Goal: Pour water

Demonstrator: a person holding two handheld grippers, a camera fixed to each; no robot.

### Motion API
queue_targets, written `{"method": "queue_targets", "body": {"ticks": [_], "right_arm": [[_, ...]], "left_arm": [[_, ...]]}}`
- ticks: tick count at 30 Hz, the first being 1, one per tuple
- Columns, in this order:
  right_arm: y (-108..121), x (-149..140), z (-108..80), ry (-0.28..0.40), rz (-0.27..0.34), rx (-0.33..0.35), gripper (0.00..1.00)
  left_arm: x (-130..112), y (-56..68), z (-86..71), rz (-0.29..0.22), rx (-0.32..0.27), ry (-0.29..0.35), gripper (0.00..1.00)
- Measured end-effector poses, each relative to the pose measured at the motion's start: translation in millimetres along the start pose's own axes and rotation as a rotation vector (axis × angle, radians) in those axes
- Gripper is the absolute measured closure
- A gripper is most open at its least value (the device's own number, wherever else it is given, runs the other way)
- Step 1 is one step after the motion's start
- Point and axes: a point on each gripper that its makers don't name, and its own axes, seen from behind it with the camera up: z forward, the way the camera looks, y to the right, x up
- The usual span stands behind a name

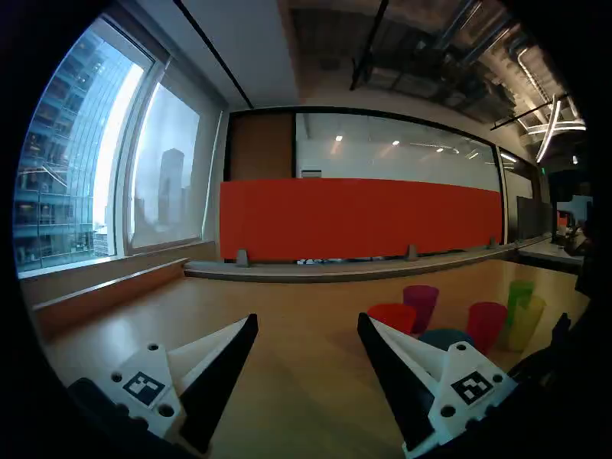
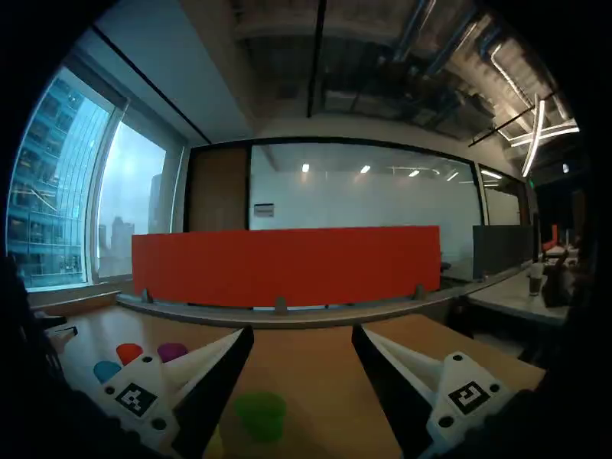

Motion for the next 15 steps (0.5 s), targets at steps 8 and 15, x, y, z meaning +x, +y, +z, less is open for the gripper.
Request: {"method": "queue_targets", "body": {"ticks": [8, 15], "right_arm": [[4, -4, -0.4, 0.015, -0.013, 0.009, 0.01], [-3, -14, 5.0, 0.023, -0.059, 0.015, 0.01]], "left_arm": [[0, -0.4, -0.2, 0.000, 0.000, 0.000, 0.03], [0, -0.9, -0.5, 0.000, 0.000, 0.000, 0.03]]}}
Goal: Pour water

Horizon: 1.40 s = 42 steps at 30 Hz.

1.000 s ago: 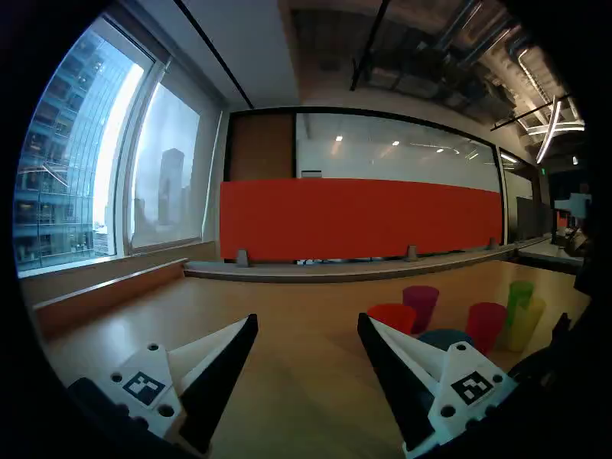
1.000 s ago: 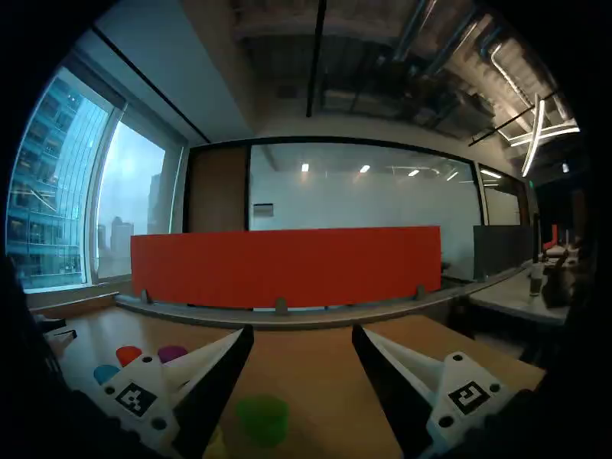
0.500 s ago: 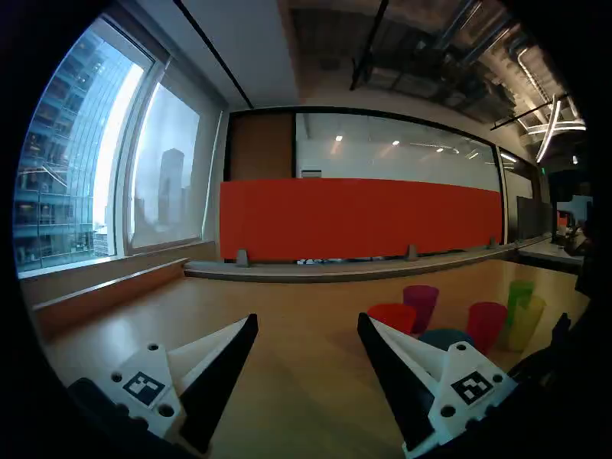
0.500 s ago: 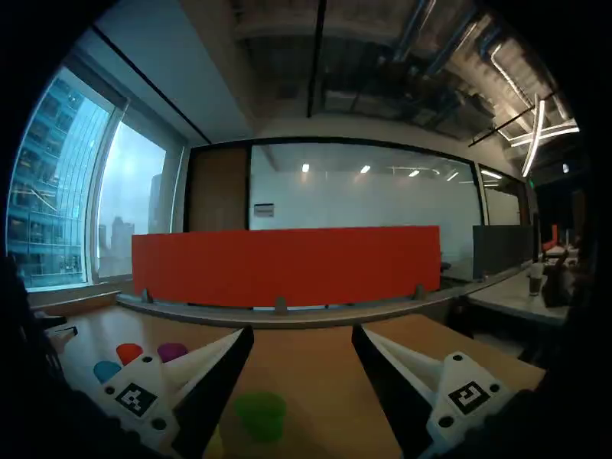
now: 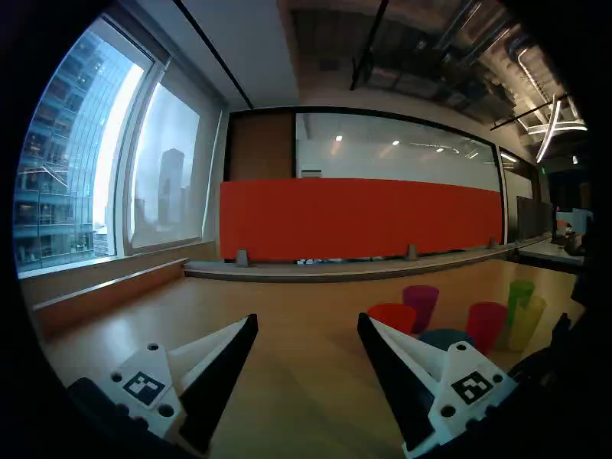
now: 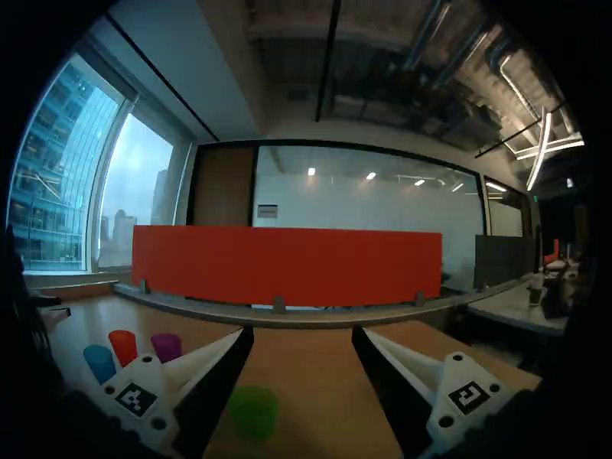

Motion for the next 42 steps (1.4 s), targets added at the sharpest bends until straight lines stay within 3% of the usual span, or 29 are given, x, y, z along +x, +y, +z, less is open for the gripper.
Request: {"method": "queue_targets", "body": {"ticks": [6, 12, 29, 42], "right_arm": [[-6, -9, 4.1, 0.021, -0.004, 0.011, 0.01], [-9, -32, 7.6, -0.004, 0.006, 0.028, 0.01], [9, -74, 11.3, -0.055, 0.040, 0.009, 0.01], [18, -86, 14.6, -0.080, 0.054, -0.001, 0.01]], "left_arm": [[0, 0.0, 0.2, 0.000, 0.000, 0.000, 0.03], [0, 0.1, 0.3, 0.000, 0.000, 0.000, 0.03], [1, -0.3, 0.7, 0.000, 0.000, 0.000, 0.03], [0, -0.2, 0.7, 0.000, 0.000, 0.000, 0.03]]}}
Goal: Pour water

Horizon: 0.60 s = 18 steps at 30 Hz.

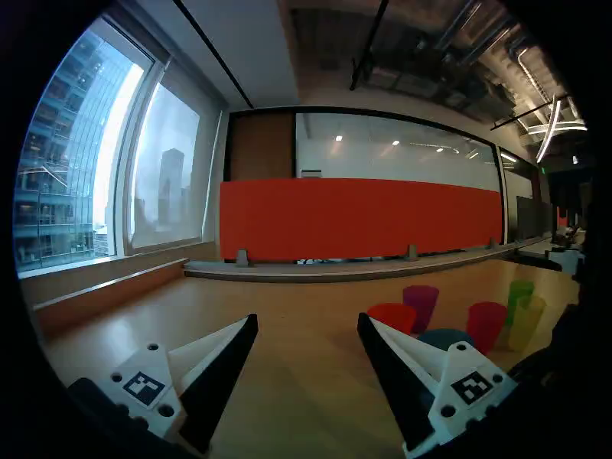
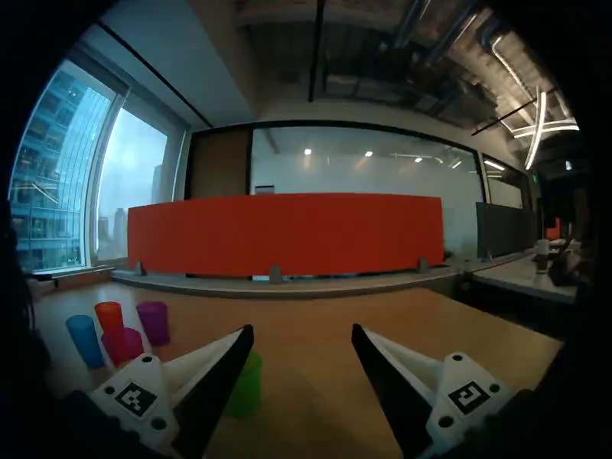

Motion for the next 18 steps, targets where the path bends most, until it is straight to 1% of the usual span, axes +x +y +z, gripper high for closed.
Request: {"method": "queue_targets", "body": {"ticks": [8, 18], "right_arm": [[3.1, -4.6, 0.4, -0.005, -0.002, -0.004, 0.01], [-0.3, -5.7, 0.3, -0.011, -0.018, -0.003, 0.01]], "left_arm": [[-0.1, 0.0, -0.1, 0.000, 0.000, 0.000, 0.03], [-0.2, 0.1, -0.3, 0.000, 0.000, 0.000, 0.03]]}}
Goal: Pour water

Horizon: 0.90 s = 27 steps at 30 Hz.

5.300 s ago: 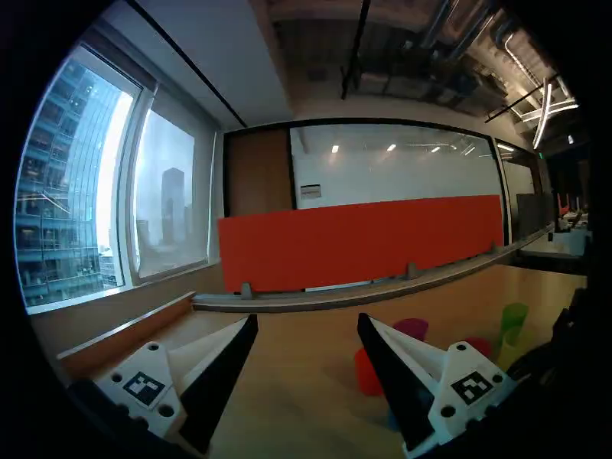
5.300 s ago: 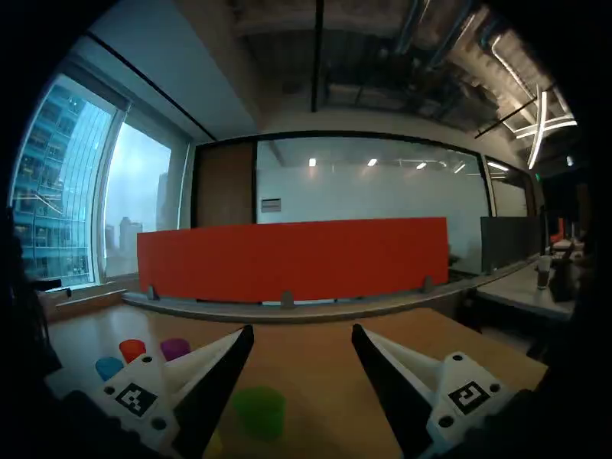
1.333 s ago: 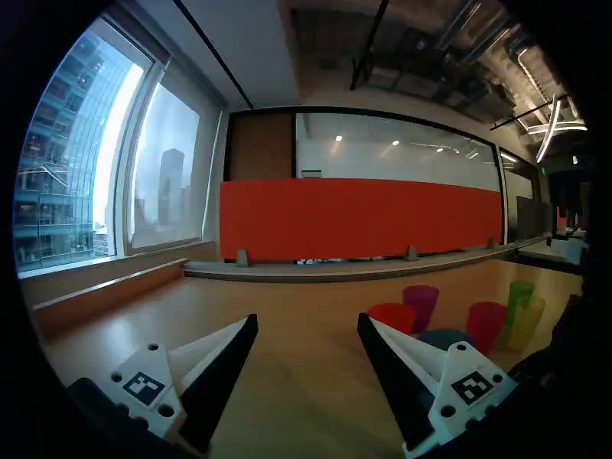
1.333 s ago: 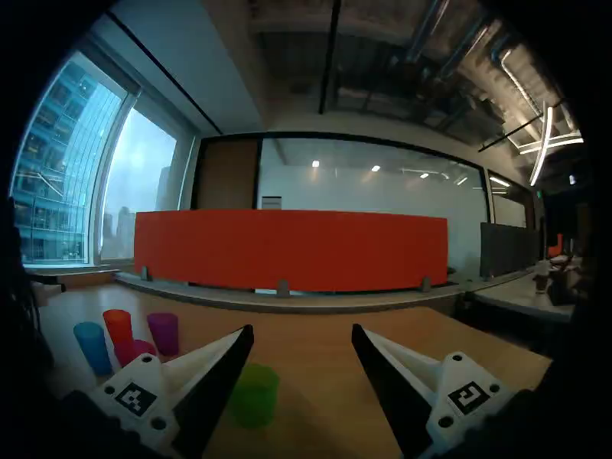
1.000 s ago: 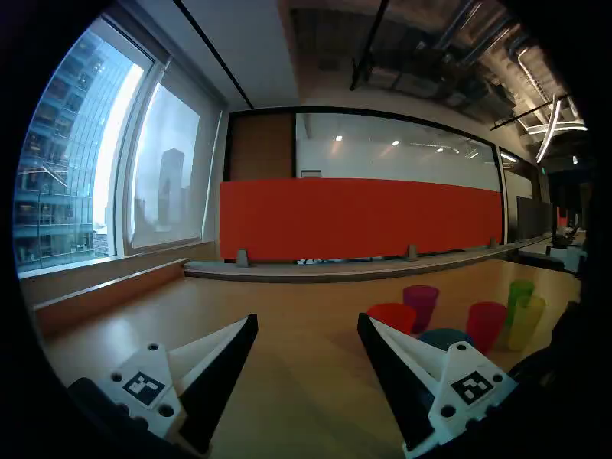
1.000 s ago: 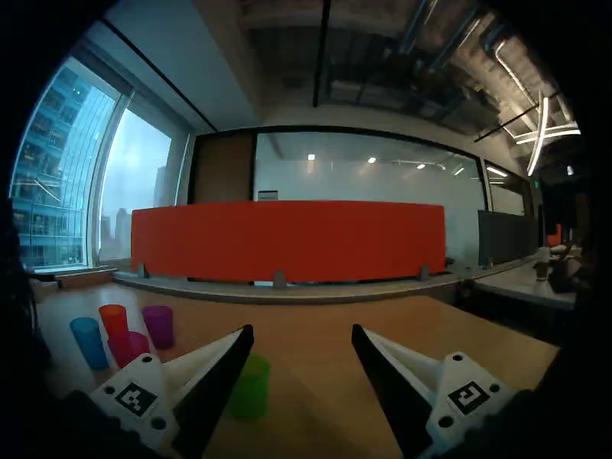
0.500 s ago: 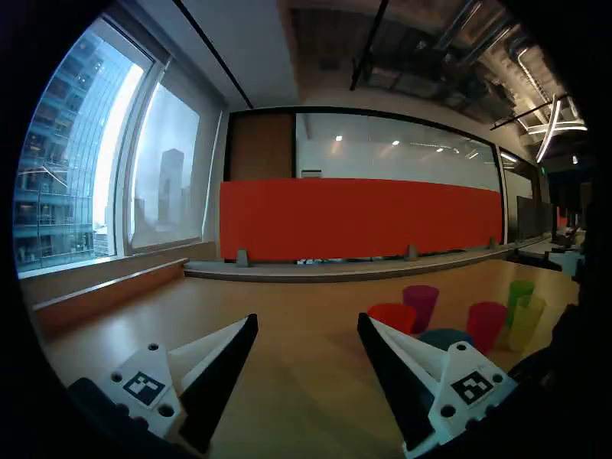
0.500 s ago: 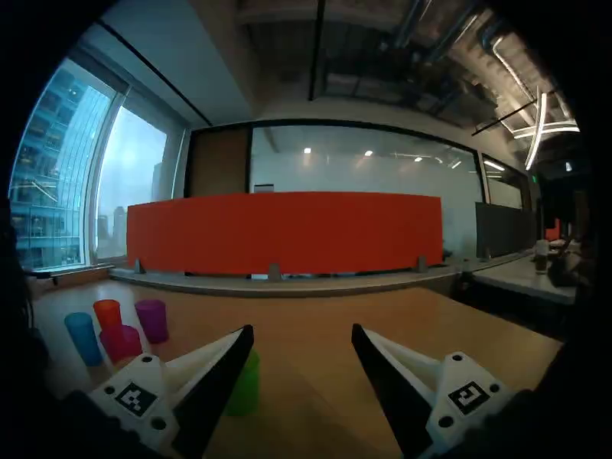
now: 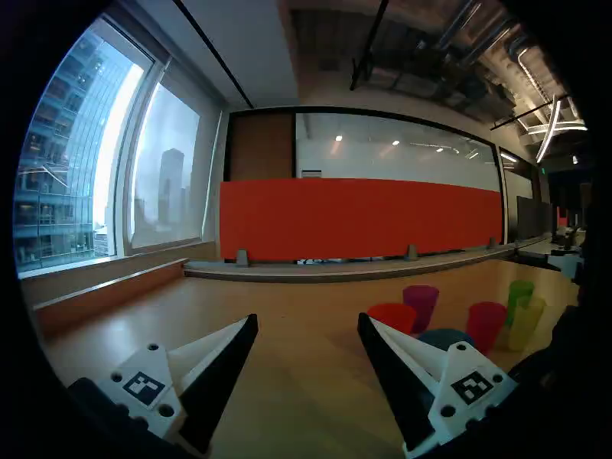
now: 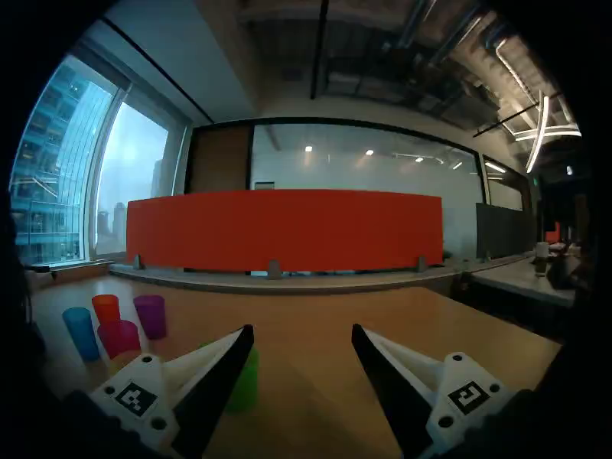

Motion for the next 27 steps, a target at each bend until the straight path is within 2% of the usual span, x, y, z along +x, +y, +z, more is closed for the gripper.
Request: {"method": "queue_targets", "body": {"ticks": [27], "right_arm": [[-1.4, -1.0, -0.5, -0.003, -0.001, 0.005, 0.01]], "left_arm": [[0.3, -0.9, -0.3, 0.000, 0.000, 0.000, 0.03]]}}
